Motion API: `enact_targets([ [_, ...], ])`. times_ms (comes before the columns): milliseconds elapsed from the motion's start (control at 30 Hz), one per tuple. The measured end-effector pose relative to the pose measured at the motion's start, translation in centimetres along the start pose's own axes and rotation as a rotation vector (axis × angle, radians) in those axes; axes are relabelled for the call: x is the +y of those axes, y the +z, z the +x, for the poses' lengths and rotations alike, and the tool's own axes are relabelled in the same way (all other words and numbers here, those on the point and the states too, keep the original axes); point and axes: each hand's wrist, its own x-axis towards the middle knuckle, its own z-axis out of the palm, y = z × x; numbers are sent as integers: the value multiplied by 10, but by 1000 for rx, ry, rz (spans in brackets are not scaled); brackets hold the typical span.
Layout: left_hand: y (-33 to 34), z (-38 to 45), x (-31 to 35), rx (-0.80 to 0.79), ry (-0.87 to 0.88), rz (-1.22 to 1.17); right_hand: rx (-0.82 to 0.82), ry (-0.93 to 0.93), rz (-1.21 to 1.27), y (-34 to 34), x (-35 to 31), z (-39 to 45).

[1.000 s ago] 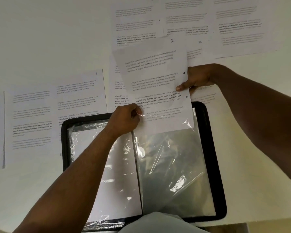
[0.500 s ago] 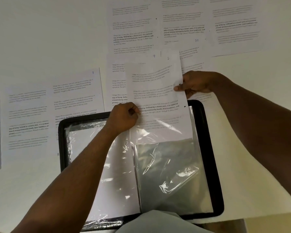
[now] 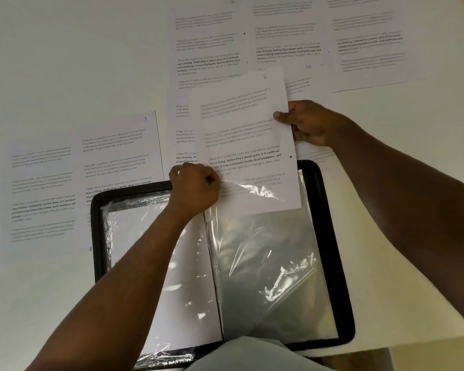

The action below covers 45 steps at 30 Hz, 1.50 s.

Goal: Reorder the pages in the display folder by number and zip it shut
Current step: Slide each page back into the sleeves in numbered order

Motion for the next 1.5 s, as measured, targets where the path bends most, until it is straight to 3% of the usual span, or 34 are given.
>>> enact_targets([
  [133, 3, -2, 3, 52, 22, 91, -110, 77, -246, -1, -6, 0],
  [333, 1, -4, 13, 81, 76, 198, -33, 40, -153, 0, -12, 4],
  [433, -1, -3, 23, -33, 56, 184, 3, 23, -88, -2, -14, 5],
  [567, 1, 4, 37, -276, -12, -74, -18, 51, -103, -3, -14, 3],
  [733, 11, 12, 48, -363, 84, -82, -79, 112, -173, -3, -13, 1],
  [1100, 16, 14, 51, -265, -10, -331, -180, 196, -245, -3, -5, -2],
  [1233, 17, 13, 55, -244, -18, -344, -295, 300, -458, -4, -6, -8],
  [1400, 18, 11, 55, -237, 5, -322, -103, 170, -367, 1, 0, -2],
  [1500, 17, 10, 53, -225, 11, -313, -165, 286, -581, 0, -1, -1],
])
